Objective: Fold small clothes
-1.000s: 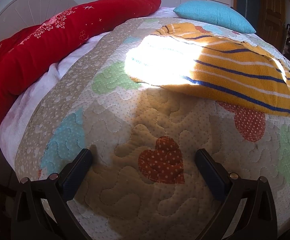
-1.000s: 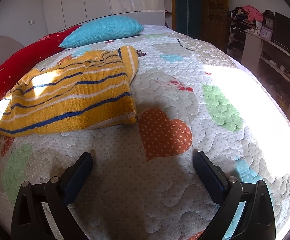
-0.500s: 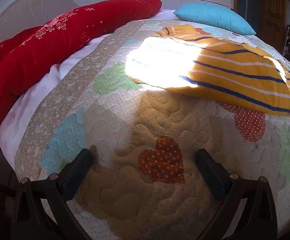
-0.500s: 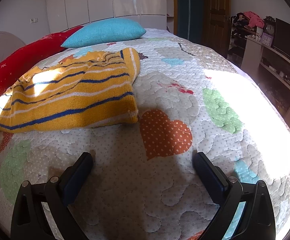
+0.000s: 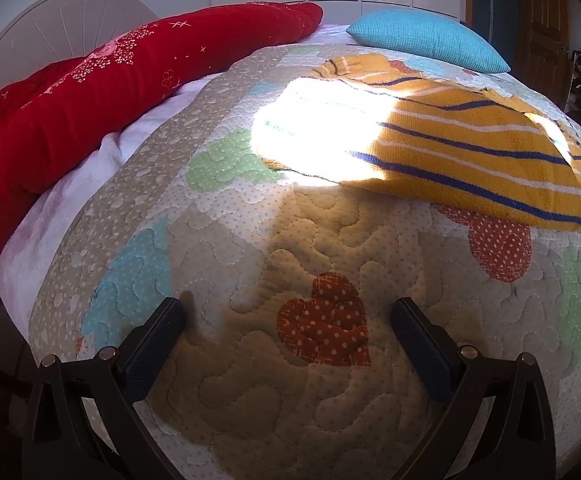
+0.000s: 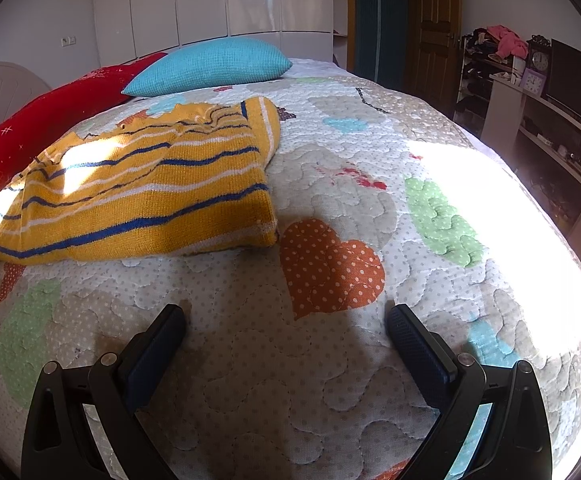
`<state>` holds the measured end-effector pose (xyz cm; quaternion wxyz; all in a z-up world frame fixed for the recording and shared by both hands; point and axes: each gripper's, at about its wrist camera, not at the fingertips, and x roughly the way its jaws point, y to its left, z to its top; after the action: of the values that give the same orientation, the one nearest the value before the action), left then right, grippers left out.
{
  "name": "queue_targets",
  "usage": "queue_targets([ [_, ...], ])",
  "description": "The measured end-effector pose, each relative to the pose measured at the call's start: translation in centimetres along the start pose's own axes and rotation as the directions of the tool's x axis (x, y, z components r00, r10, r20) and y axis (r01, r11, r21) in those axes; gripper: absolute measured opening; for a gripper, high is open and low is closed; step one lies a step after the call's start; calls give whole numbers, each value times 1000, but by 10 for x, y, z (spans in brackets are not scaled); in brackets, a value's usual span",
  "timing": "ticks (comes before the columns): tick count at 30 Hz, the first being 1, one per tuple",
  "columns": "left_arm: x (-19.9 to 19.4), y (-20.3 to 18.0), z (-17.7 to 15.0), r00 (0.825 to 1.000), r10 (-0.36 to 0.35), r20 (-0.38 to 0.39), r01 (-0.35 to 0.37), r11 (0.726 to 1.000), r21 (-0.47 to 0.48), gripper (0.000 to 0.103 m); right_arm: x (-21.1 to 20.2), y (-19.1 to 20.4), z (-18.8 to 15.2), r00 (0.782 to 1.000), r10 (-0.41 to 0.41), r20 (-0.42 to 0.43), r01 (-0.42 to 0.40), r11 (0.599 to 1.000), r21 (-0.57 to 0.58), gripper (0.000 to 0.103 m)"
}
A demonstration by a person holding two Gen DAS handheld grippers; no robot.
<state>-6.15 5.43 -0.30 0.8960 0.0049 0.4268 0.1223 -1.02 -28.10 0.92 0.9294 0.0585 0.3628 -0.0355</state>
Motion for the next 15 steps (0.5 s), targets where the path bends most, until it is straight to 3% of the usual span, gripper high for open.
queue_targets([
  [4,-2,4,0,1000,-26,7,26,1000,-8,103,0,0,0,1000,-1,-2,1,1000,-1,103],
  [6,-6,12,2,996,-84,9,84,995,-50,103,0,0,0,1000,-4,-1,4,1000,-2,103],
  [11,3,40,32,957,-288,-14,280,939,-199,102,-2,0,-1,1000,-5,11,5,1000,-6,103],
  [13,12,46,48,944,-329,-21,315,919,-237,100,-2,-1,-1,1000,0,15,0,1000,-6,103],
  [15,22,45,63,943,-333,-17,320,917,-238,99,-3,-2,-2,1000,2,22,-2,1000,-5,103],
])
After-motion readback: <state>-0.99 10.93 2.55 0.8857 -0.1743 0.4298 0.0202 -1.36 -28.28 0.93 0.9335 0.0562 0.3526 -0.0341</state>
